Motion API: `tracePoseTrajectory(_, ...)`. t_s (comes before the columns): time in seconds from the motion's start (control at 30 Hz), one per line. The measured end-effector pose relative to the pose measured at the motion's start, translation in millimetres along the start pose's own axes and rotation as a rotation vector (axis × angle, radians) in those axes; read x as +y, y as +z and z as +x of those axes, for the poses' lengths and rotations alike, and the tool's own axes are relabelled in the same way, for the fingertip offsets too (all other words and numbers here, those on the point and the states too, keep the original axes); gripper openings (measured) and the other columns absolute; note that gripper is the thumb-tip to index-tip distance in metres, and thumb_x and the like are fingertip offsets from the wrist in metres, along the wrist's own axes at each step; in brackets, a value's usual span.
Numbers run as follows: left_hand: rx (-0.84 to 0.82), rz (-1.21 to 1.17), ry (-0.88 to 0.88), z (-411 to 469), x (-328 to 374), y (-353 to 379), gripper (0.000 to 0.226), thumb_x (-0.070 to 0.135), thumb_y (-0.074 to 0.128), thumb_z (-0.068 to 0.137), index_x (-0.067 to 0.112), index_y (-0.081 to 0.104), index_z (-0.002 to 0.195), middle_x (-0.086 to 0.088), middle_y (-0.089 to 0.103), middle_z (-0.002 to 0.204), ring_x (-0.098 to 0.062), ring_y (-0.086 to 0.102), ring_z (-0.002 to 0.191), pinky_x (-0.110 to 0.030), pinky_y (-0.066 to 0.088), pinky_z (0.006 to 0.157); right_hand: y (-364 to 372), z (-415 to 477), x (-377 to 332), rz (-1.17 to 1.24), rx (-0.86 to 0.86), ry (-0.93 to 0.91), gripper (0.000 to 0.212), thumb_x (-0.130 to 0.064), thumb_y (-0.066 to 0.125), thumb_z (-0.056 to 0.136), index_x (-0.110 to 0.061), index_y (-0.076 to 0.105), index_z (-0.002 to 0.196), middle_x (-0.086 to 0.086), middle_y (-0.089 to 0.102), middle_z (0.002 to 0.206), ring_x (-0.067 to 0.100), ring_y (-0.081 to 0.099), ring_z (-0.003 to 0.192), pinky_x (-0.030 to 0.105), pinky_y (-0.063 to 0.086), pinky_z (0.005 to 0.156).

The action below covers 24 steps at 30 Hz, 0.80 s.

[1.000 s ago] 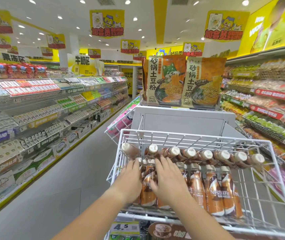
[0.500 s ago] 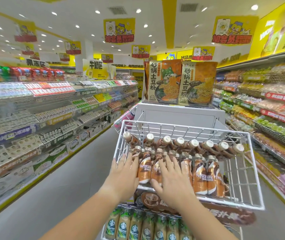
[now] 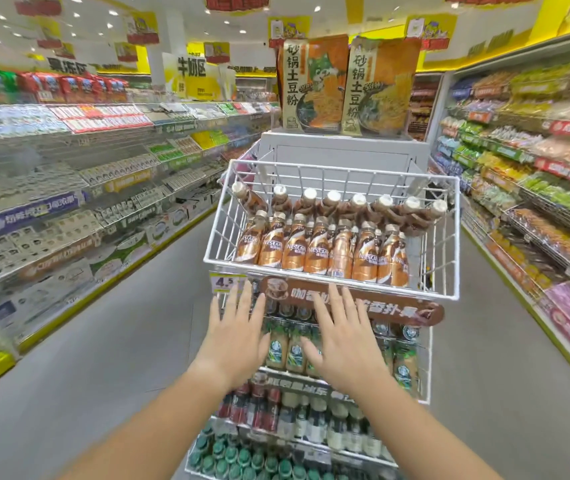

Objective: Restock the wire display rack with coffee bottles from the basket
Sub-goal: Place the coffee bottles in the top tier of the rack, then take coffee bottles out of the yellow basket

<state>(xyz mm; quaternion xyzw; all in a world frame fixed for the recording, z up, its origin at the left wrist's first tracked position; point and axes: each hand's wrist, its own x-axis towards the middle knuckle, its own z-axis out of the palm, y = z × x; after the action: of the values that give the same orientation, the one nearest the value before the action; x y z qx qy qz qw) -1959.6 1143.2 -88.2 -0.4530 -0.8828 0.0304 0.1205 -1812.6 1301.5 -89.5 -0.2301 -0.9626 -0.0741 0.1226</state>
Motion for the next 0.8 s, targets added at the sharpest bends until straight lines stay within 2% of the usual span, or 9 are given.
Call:
tracePoseTrajectory(0.27,-0.081,-0.114,0.053,-53,8,85,0.077,0.054,0.027,0.104,0.015,-0.003,0.163,-0.017,-0.009,0.17,-0.036,-0.005,0.156,-0.059,0.005,0.123,73,-69,-23,0.069,-0.154,0.057,0.081,-0.064,0.019,0.096,-0.02,-0.003,0.16,0.014,-0.016,0.165,0.033,-0.014,0.152,0.053,0.0,0.122)
tracePoseTrajectory(0.4,-0.128,-0.153,0.08,-84,18,155,0.078,0.055,0.033,0.102,0.014,0.007,0.163,-0.017,-0.001,0.17,-0.037,0.003,0.156,-0.06,0.009,0.123,143,-109,-45,0.099,-0.245,0.102,0.081,-0.063,0.022,0.096,-0.018,0.006,0.161,0.016,-0.006,0.167,0.035,-0.006,0.153,0.053,0.005,0.122)
tracePoseTrajectory(0.53,-0.22,-0.157,0.112,-117,28,246,0.078,0.057,0.027,0.101,0.015,0.004,0.163,-0.017,-0.004,0.17,-0.037,0.001,0.156,-0.06,0.008,0.123,228,-154,-67,0.113,-0.344,0.111,0.082,-0.063,0.025,0.096,-0.017,0.005,0.161,0.016,-0.003,0.167,0.036,-0.001,0.153,0.053,0.006,0.122)
tracePoseTrajectory(0.67,-0.305,-0.155,0.145,-155,41,346,0.078,0.055,0.034,0.1,0.011,0.016,0.162,-0.021,0.009,0.169,-0.04,0.013,0.155,-0.062,0.02,0.12,323,-203,-87,0.151,-0.436,0.135,0.08,-0.06,0.032,0.095,-0.015,0.017,0.16,0.018,0.003,0.167,0.037,0.005,0.153,0.052,0.011,0.122)
tracePoseTrajectory(0.8,-0.406,-0.185,0.147,-199,63,446,0.075,0.052,0.026,0.096,0.006,0.038,0.154,-0.026,0.031,0.161,-0.046,0.034,0.146,-0.065,0.033,0.113,423,-260,-104,0.202,-0.53,0.149,0.079,-0.058,0.04,0.094,-0.014,0.025,0.158,0.018,0.008,0.166,0.038,0.008,0.152,0.053,0.014,0.121)
